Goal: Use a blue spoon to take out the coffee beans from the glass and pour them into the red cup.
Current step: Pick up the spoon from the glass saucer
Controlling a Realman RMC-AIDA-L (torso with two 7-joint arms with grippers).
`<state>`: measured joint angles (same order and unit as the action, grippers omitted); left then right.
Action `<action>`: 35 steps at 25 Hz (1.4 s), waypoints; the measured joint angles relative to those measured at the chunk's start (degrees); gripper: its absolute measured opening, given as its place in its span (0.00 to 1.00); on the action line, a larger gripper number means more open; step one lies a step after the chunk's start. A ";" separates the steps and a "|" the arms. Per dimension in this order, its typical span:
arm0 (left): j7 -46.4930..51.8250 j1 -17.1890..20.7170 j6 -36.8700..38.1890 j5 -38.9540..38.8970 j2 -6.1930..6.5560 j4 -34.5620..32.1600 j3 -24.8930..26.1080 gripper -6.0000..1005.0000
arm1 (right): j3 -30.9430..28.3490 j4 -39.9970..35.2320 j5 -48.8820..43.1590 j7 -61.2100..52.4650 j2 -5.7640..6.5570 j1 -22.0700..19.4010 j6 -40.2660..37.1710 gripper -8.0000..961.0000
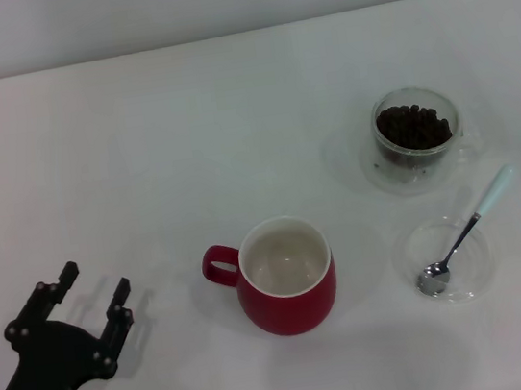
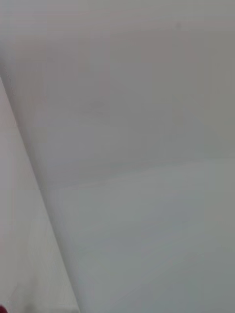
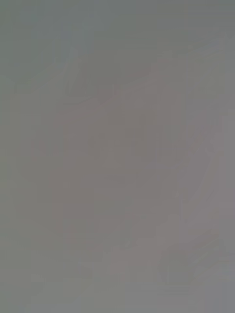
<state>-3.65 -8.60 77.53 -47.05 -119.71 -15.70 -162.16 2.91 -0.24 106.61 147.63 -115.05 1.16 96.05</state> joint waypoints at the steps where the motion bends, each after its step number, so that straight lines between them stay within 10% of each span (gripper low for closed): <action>1: -0.38 0.05 0.03 -0.36 0.00 -0.07 0.00 0.58 | 0.13 -0.10 0.00 -0.12 0.07 0.04 0.00 0.89; 15: -0.84 -1.59 7.87 -11.00 0.56 3.98 0.76 0.58 | 13.23 -1.20 -0.85 -16.17 0.18 3.25 -2.90 0.89; 35: -1.08 -6.10 11.13 -16.71 0.62 6.86 1.50 0.57 | 16.57 -7.27 -15.72 -53.30 1.76 7.46 -12.13 0.89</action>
<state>-4.72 -14.70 88.66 -63.76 -119.08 -8.85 -160.66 19.49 -7.51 90.89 94.34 -113.29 8.63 83.92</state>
